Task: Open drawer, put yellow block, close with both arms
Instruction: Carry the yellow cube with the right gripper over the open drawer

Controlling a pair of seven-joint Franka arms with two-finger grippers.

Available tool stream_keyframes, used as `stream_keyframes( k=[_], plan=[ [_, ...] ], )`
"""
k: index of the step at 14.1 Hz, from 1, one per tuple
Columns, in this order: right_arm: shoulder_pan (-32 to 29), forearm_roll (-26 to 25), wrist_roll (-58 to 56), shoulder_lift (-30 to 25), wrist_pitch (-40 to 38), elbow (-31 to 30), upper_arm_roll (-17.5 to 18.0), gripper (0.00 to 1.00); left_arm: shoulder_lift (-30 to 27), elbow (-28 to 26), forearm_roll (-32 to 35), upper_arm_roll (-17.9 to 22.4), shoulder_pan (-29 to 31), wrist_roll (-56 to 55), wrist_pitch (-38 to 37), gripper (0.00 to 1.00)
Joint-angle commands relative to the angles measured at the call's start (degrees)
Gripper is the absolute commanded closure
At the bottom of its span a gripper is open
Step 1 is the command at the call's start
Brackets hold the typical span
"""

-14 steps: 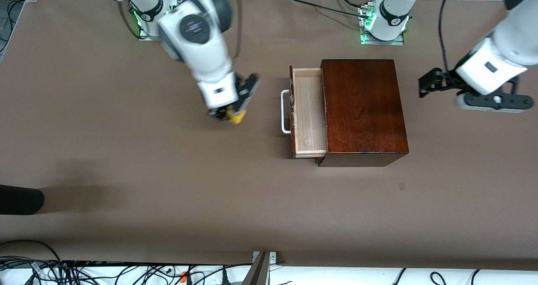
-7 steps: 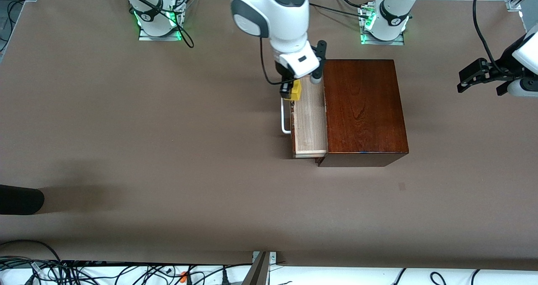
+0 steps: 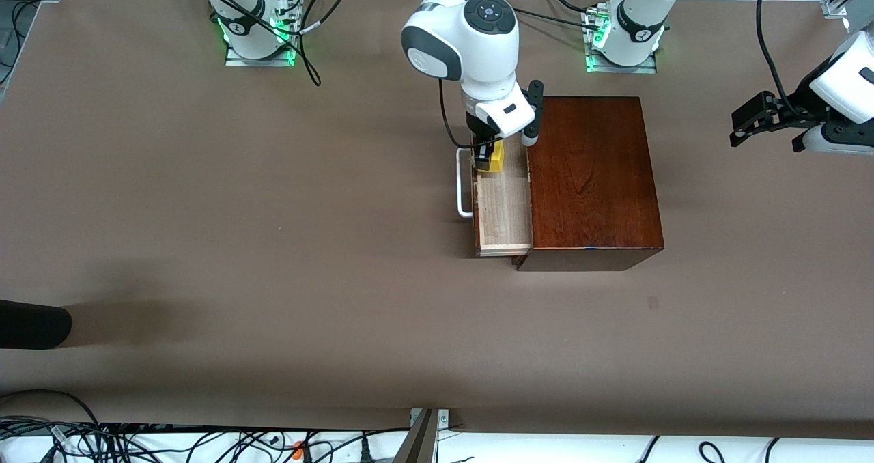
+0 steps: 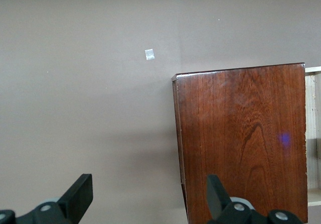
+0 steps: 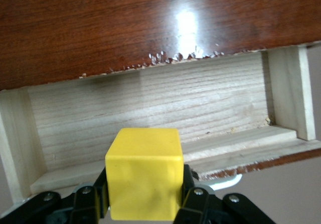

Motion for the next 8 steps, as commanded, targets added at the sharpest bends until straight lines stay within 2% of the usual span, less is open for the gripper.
stream_keyframes(
  k=[1, 8],
  plan=[
    [1.33, -1.3, -0.79, 1.74, -0.1, 2.6, -1.18, 0.66, -1.13, -0.82, -0.64, 0.6, -0.76, 0.1, 0.19, 0.0],
    [2.73, -2.01, -1.06, 4.63, 0.16, 2.51, -1.45, 0.65, -0.87, -0.82, -0.56, 0.6, -0.94, -0.35, 0.54, 0.0]
  ],
)
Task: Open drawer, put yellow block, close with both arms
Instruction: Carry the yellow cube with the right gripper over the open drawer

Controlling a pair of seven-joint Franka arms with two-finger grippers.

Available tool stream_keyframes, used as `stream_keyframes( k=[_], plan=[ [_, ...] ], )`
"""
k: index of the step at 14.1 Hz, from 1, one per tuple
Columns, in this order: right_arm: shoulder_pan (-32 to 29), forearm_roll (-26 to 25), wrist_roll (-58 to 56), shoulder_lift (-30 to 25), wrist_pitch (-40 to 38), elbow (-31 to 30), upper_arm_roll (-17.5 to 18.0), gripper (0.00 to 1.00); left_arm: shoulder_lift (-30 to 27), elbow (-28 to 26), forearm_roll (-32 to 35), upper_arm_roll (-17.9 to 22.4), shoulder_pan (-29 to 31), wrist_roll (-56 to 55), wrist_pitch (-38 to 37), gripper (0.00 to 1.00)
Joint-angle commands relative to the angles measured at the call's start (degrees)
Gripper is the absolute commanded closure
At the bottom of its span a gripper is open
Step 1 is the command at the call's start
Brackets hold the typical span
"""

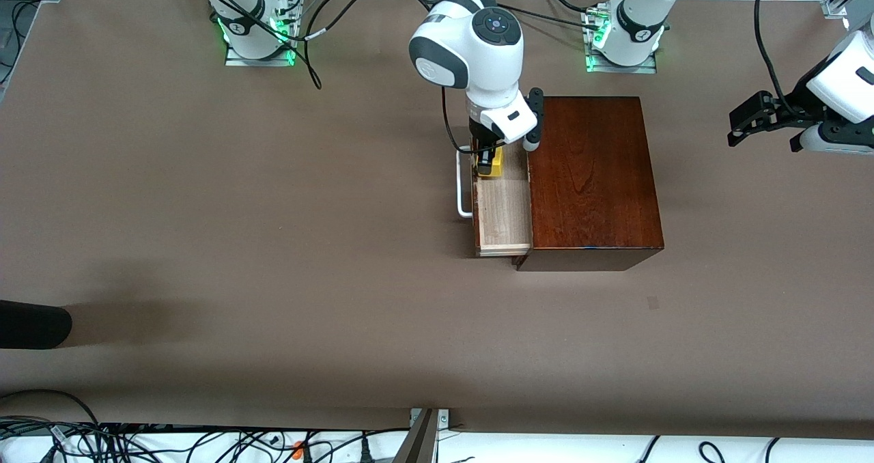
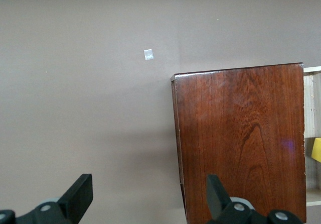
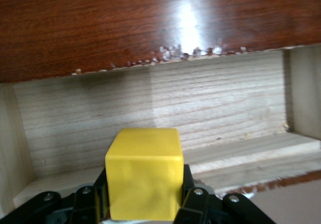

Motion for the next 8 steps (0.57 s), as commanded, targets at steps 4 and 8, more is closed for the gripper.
stream_keyframes(
  k=[4, 8],
  plan=[
    [2.48, -1.23, -0.57, 3.07, 0.29, 2.39, -0.99, 0.63, -0.6, -0.73, -0.56, 0.69, -0.53, 0.2, 0.54, 0.0],
    [2.4, -1.93, -2.14, 3.42, 0.29, 2.3, -1.07, 0.63, 0.1, 0.06, -0.64, 0.69, -0.44, 0.29, 0.62, 0.0]
  ],
)
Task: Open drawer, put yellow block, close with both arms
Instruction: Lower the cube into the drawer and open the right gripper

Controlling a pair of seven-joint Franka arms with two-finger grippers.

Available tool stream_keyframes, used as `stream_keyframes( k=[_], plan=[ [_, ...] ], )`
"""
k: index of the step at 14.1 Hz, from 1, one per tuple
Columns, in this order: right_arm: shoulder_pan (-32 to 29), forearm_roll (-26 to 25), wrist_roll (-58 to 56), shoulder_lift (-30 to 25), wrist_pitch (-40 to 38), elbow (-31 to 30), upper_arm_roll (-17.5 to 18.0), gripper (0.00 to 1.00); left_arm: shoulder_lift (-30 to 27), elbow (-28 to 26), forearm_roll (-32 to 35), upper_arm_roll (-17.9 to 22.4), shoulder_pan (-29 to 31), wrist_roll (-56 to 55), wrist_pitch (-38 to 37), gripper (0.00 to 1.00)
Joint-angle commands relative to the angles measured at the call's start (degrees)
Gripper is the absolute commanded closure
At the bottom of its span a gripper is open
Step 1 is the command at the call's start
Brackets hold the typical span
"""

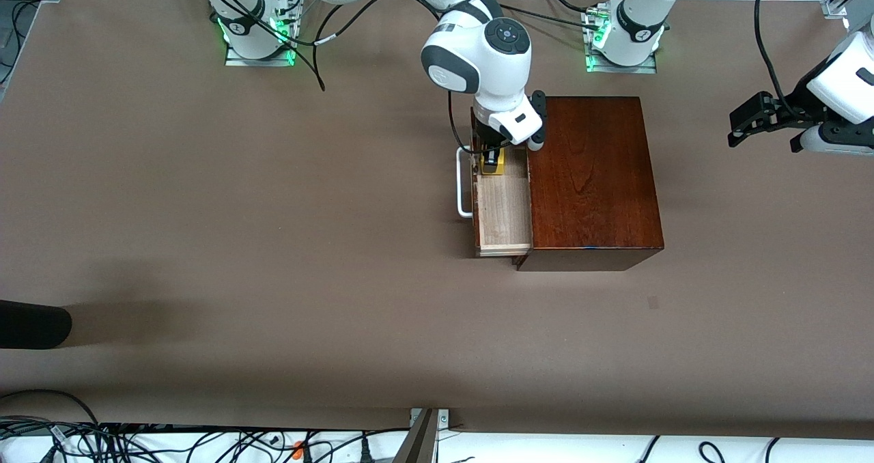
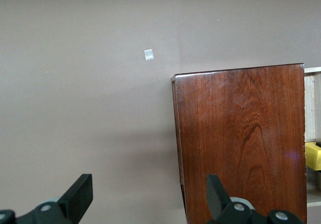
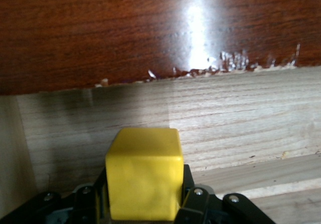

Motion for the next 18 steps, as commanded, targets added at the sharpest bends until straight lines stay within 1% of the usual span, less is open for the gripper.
stream_keyframes(
  k=[1, 2, 3, 4, 8, 9, 11, 12, 14, 16, 18],
  plan=[
    [0.52, -1.07, -1.89, 1.14, -0.62, 2.08, -0.72, 0.63, 0.04, 0.13, -0.64, 0.59, -0.54, 0.29, 0.46, 0.0],
    [0.52, -1.07, -1.89, 1.14, -0.62, 2.08, -0.72, 0.63, 0.04, 0.13, -0.56, 0.59, -0.54, 0.29, 0.46, 0.0],
    [0.43, -1.07, -2.07, 1.14, -0.62, 2.08, -0.72, 0.38, 0.04, 0.13, -0.64, 0.59, -0.54, 0.29, 0.46, 0.0],
    [0.17, -0.98, -2.76, 1.14, -0.62, 2.08, -0.72, 0.0, 0.04, 0.13, -0.64, 0.59, -0.54, 0.29, 0.46, 0.0],
    [0.16, -0.46, -2.25, 0.62, -1.14, 2.61, -0.37, 0.0, 0.12, 0.05, -0.64, 0.59, -0.63, 0.38, 0.46, 0.0],
    [-0.1, 0.33, -1.9, 0.01, -1.49, 3.48, -0.2, 0.0, 0.12, 0.05, -0.64, 0.59, -0.63, 0.38, 0.46, 0.0],
    [-0.28, 2.7, -1.8, -1.49, -4.47, 6.2, -0.11, 0.0, 0.12, 0.05, -0.56, 0.59, -0.71, 0.46, 0.46, 0.0],
    [-1.06, 2.97, -1.89, -3.84, -5.53, 6.47, -0.37, 0.0, 0.21, 0.05, -0.64, 0.59, -0.89, 0.38, 0.46, 0.0],
    [-4.83, 5.68, -1.98, -6.84, -7.98, 6.39, -0.28, 0.0, 0.21, 0.05, -0.64, 0.51, -0.89, 0.38, 0.38, 0.0],
    [-10.97, 9.98, -2.07, -9.83, -9.4, 6.39, -0.28, 0.0, 0.21, 0.05, -0.56, 0.24, -0.98, -0.06, 0.29, 0.0],
    [-16.94, 12.02, -2.77, -13.16, -12.73, 6.39, -0.28, 0.0, 0.21, 0.05, -0.64, -0.11, -0.98, -0.06, 0.2, 0.0]
  ],
)
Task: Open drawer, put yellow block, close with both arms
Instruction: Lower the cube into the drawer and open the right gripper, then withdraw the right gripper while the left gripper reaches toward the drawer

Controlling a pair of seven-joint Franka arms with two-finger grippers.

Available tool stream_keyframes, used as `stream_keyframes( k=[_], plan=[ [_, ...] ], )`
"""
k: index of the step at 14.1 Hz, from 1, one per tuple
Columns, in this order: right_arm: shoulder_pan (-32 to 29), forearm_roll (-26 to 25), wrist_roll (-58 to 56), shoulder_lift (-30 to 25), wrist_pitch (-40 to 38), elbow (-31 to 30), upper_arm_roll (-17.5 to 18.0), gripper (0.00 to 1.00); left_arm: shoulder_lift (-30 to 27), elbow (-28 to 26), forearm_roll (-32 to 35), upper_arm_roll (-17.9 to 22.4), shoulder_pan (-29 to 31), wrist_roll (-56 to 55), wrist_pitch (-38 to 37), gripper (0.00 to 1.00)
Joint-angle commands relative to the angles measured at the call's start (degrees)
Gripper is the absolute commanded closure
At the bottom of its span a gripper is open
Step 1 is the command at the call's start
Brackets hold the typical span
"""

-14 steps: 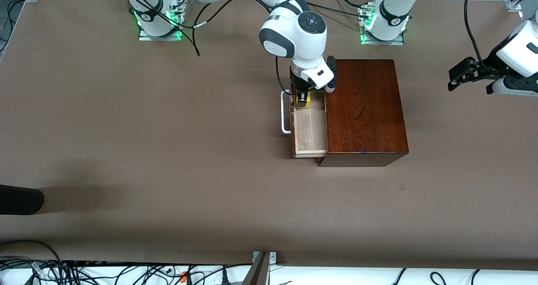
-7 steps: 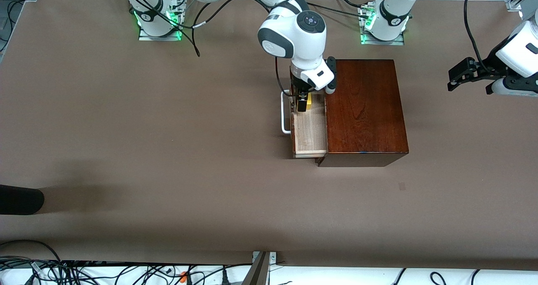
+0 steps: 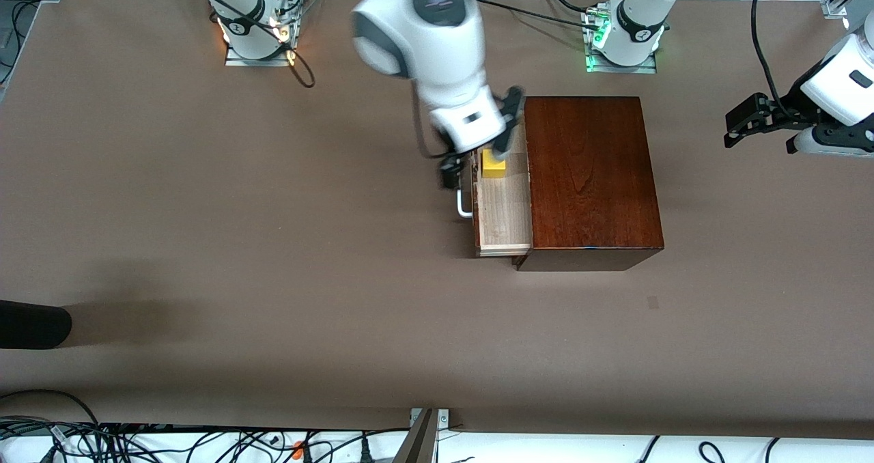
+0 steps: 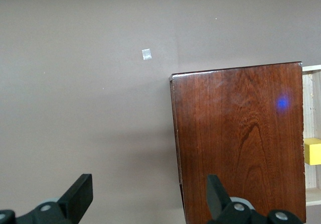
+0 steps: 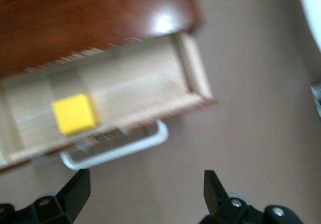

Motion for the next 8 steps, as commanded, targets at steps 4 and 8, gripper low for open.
stream_keyframes(
  k=[4, 8],
  plan=[
    [-17.51, 5.92, -2.25, -8.04, -11.84, -1.17, 0.52, 0.0, 0.62, 0.07, -0.99, -2.99, -0.48, 0.37, -0.18, 0.0],
    [-25.7, 6.19, -2.17, -11.64, -15.35, -1.26, 0.43, 0.0, 1.06, 0.15, -1.52, -7.12, -0.56, 0.63, -2.47, 0.0]
  ],
)
